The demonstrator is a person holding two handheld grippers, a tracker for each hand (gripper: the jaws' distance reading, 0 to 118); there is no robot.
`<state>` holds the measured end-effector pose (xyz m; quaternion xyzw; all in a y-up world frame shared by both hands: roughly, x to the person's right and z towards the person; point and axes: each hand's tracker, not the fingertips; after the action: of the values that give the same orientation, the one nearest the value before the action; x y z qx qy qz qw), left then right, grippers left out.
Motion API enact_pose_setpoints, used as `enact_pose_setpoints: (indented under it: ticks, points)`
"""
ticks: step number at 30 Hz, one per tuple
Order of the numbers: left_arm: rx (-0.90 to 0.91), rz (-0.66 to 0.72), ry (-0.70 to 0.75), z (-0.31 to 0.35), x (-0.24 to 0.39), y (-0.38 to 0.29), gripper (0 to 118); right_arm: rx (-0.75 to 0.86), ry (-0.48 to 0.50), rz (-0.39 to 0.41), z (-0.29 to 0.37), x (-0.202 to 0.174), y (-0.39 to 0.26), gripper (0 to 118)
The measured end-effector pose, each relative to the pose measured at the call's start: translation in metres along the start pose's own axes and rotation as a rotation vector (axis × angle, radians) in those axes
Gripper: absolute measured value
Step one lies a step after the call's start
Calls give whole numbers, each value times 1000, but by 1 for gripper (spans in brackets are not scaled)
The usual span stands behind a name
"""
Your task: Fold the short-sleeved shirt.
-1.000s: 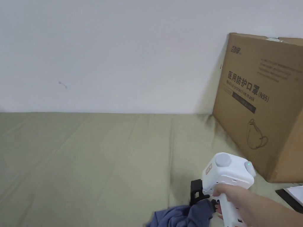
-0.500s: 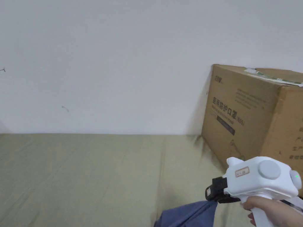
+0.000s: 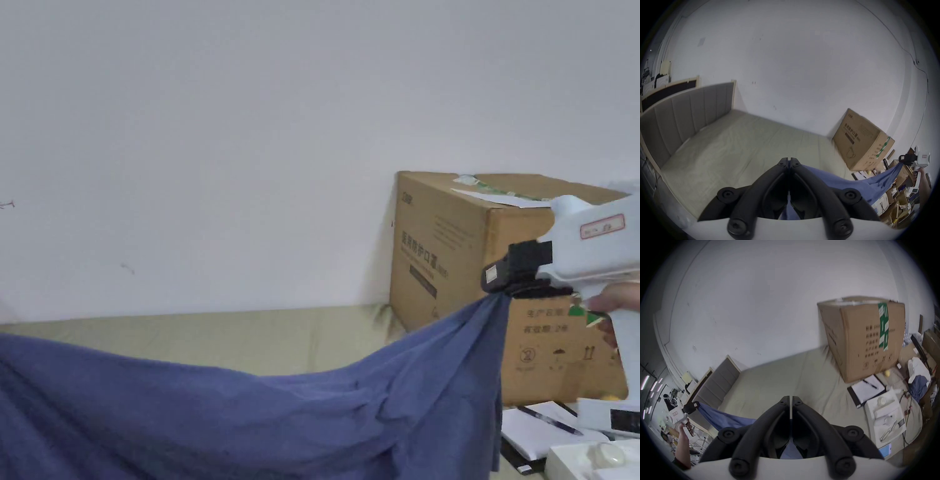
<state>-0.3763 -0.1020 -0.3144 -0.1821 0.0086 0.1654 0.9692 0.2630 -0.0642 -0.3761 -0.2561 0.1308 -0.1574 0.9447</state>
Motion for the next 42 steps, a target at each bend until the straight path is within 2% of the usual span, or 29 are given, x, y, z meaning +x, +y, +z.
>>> enact_pose_setpoints:
  ticks: [6,12,16,22,24,26,27,32,36,39,42]
  points:
    - [35,-33,5,8,27,62,0,75,-2,43,28,-28,51,1]
    - [58,-32,47,-22,25,110,0,127,-52,80,14,-46,103,1]
    - [59,-15,70,-56,25,133,0,164,-96,126,-18,-59,139,1]
    - [84,-33,140,-134,24,170,0,234,-180,131,-89,-74,186,1]
    - [91,-28,134,-161,22,183,0,260,-240,157,-113,-77,198,1]
    - [116,44,110,-179,24,191,0,284,-263,173,-137,-81,207,1]
    - [124,38,123,-193,25,195,0,302,-266,175,-149,-83,211,1]
    - [182,48,86,-235,28,207,0,447,-313,182,-185,-88,222,1]
    - [216,-7,137,-258,35,197,0,489,-292,170,-203,-83,214,1]
    - [180,0,134,-281,27,174,0,424,-289,182,-224,-72,196,1]
    - [85,-3,135,-303,20,129,0,352,-278,203,-251,-51,148,1]
